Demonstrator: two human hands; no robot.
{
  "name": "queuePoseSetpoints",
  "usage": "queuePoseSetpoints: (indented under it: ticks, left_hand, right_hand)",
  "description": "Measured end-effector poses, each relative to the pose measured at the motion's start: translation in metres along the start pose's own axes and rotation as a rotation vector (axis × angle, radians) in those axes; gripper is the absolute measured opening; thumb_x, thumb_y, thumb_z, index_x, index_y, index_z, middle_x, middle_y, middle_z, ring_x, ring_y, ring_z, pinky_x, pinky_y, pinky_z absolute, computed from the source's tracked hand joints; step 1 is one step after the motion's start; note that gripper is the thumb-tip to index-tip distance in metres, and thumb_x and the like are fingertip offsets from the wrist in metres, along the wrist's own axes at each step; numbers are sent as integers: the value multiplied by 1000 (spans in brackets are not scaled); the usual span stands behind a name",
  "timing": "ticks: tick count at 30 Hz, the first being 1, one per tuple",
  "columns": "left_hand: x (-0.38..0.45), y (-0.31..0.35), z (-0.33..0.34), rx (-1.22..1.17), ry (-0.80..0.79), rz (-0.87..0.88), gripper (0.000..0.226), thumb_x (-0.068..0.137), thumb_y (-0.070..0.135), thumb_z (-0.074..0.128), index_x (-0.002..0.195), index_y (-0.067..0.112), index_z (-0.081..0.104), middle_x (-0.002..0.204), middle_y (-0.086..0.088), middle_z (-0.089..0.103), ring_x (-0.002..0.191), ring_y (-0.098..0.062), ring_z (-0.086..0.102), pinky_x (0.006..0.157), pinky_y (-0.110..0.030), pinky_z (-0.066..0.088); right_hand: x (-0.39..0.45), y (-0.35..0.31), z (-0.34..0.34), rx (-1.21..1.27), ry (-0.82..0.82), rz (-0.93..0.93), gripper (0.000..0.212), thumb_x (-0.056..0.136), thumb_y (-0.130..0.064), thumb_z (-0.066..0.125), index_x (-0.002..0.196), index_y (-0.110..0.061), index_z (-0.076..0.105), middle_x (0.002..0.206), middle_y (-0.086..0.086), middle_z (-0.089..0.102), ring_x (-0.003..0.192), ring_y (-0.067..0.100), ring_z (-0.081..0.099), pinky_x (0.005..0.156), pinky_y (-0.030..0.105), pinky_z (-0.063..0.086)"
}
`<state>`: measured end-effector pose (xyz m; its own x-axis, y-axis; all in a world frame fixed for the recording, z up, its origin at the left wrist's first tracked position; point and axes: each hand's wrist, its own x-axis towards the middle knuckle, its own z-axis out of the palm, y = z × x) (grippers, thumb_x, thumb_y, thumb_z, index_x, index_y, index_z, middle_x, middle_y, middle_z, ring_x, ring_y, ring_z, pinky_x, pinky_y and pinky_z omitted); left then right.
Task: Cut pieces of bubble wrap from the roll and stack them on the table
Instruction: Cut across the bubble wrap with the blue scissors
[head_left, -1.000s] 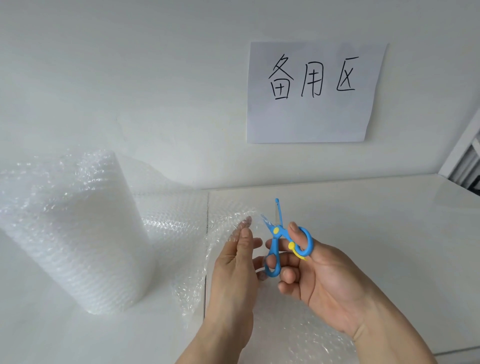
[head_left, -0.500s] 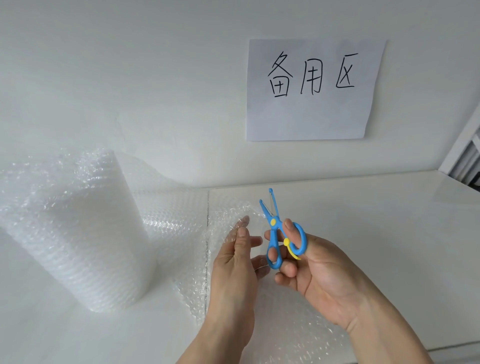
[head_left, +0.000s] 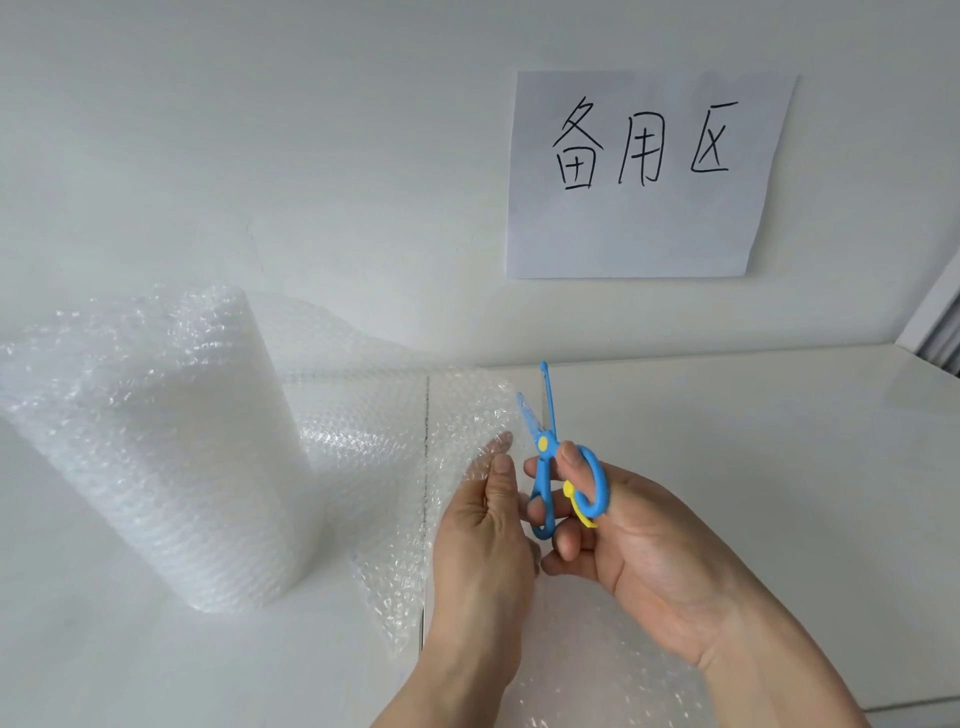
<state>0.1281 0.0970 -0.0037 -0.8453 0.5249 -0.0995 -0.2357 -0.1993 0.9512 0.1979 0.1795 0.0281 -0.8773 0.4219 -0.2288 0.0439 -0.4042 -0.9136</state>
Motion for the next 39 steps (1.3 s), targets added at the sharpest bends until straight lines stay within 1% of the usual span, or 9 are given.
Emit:
queuePoseSetpoints:
  ticks: [6,11,15,19,24,29,34,36,39]
  left_hand:
    - [4,-4,-5,55,12,7,29,99,49,44,121,43,61,84,4,71,93,-16,71,79,-34,58]
    - [-1,3,-2,39,-2,26,23,101,44,42,108,40,63,58,10,68,57,0,67,48,-13,48]
    - [-2,5,1,37,25,36,19,102,40,43,96,42,61,62,6,71,53,-4,66,47,-16,49]
    - [0,4,-2,84,51,25,20,101,43,43,101,40,63,53,5,64,45,-6,59,43,-19,43]
    - [6,1,-5,161,71,63,19,101,40,46,95,41,63,75,14,73,72,-1,69,56,-15,49]
    - [7,-1,-11,124,91,33,22,101,38,46,100,30,67,58,0,42,49,-14,39,45,-24,37]
    - [10,0,-11,120,96,57,22,101,41,45,101,32,65,63,-3,46,48,-16,45,41,-23,39]
    - [11,1,-12,111,93,54,23,101,42,45,102,31,65,63,-4,47,46,-16,44,39,-22,37]
    - [12,1,-12,107,110,62,24,101,42,45,102,28,63,60,-2,46,44,-16,42,37,-23,36]
  right_hand:
    - [-6,-2,3,2,-37,28,69,75,-49,62,117,6,60,78,11,62,52,15,47,57,31,53]
    - [-4,-2,4,77,-46,28,60,76,-49,62,111,0,63,78,12,62,52,16,47,66,40,56]
    - [0,2,4,103,-46,-13,55,77,-48,69,107,-2,65,77,12,62,51,15,47,66,40,55]
    - [1,4,5,105,-46,-45,53,76,-45,67,106,-1,68,76,11,62,51,14,46,68,40,52]
    - [2,8,8,118,17,-83,51,78,-37,65,107,4,67,74,18,48,49,12,46,58,32,53]
    - [-2,-3,-5,133,-44,-44,55,79,-48,68,108,-1,65,78,13,61,50,15,47,60,35,55]
    - [-5,1,-11,-46,-25,20,54,75,-43,79,106,-1,66,79,14,64,51,16,50,61,35,53]
    - [-5,2,-14,-115,32,13,50,66,-38,77,101,-5,64,77,14,65,52,16,50,61,33,53]
    - [-2,6,-20,-247,108,3,33,73,-29,78,87,-9,56,74,17,59,55,11,57,57,30,51]
